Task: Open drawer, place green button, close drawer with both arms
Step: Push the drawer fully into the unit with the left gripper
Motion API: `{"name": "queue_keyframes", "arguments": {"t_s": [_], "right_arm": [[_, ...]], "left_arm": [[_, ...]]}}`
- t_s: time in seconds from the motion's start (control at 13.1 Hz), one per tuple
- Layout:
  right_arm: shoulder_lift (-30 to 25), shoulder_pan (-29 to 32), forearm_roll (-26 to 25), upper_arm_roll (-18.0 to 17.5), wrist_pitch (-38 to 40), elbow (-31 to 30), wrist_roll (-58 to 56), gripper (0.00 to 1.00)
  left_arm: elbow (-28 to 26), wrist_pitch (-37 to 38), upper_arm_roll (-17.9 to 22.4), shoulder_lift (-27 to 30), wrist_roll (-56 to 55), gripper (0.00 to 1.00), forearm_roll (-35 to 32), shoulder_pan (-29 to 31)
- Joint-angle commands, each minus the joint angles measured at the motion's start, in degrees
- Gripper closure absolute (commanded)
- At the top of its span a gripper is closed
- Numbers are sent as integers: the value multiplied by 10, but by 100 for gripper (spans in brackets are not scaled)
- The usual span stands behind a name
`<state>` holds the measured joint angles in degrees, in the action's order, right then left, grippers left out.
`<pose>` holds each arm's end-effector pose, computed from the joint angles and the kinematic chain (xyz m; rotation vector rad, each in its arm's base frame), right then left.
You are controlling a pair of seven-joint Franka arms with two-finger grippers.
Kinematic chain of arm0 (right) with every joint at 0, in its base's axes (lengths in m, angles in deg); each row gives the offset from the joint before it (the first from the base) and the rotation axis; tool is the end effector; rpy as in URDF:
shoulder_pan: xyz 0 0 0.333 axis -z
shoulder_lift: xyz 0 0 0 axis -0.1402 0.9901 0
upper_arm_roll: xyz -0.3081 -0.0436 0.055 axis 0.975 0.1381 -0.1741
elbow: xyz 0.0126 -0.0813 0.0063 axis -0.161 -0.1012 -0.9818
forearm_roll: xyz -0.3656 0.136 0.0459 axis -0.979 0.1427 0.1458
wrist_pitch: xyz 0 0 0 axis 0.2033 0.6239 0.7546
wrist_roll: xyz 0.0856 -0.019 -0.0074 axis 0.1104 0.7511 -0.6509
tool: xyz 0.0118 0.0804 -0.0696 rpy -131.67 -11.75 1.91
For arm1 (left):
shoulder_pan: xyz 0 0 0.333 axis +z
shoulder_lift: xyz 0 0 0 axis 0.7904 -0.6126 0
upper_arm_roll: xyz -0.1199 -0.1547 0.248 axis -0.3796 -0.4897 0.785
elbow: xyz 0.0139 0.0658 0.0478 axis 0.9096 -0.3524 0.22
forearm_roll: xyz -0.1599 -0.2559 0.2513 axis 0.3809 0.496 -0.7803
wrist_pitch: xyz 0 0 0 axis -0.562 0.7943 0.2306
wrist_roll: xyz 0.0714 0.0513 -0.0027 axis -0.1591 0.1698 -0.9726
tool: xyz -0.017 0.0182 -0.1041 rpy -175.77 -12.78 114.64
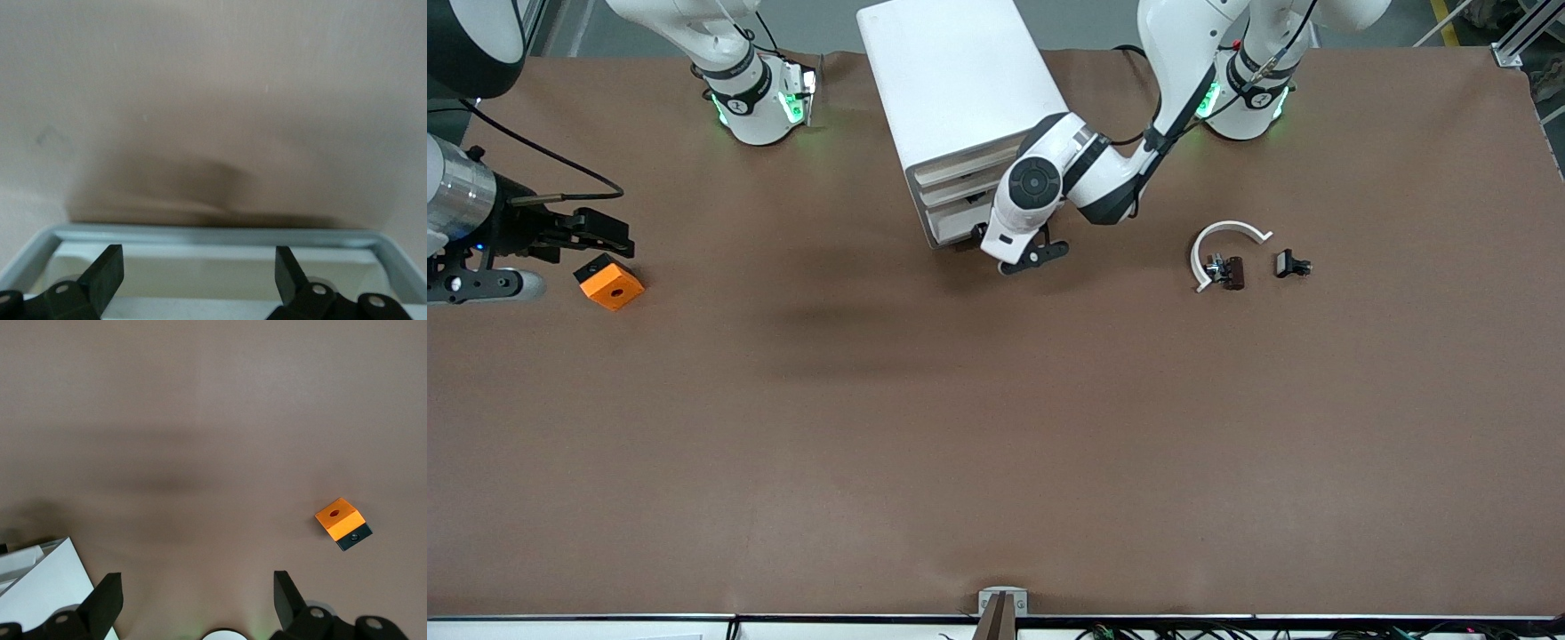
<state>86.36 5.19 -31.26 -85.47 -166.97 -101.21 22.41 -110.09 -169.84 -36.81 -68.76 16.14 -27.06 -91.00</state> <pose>0.5725 0.0319 0.5919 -3.1022 -0.0645 0.2430 0.3546 -0.5021 0.2156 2.9948 0.5595 -0.5469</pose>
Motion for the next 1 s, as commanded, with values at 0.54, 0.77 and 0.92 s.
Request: {"name": "queue_keyframes", "arguments": {"t_s": [0.54,0.77,0.92], "right_arm": [[-54,12,-41,-11,-66,-63,-20,0],[-55,16,-39,-10,-113,-61,-71,0],[-52,19,-41,-11,-115,-48,-75,0]], "left_arm": [[-3,0,-32,24,-45,0,3,22],[27,0,-25,26,-37,0,-1,118],[50,0,-25,26,-37,0,-40,178]]}}
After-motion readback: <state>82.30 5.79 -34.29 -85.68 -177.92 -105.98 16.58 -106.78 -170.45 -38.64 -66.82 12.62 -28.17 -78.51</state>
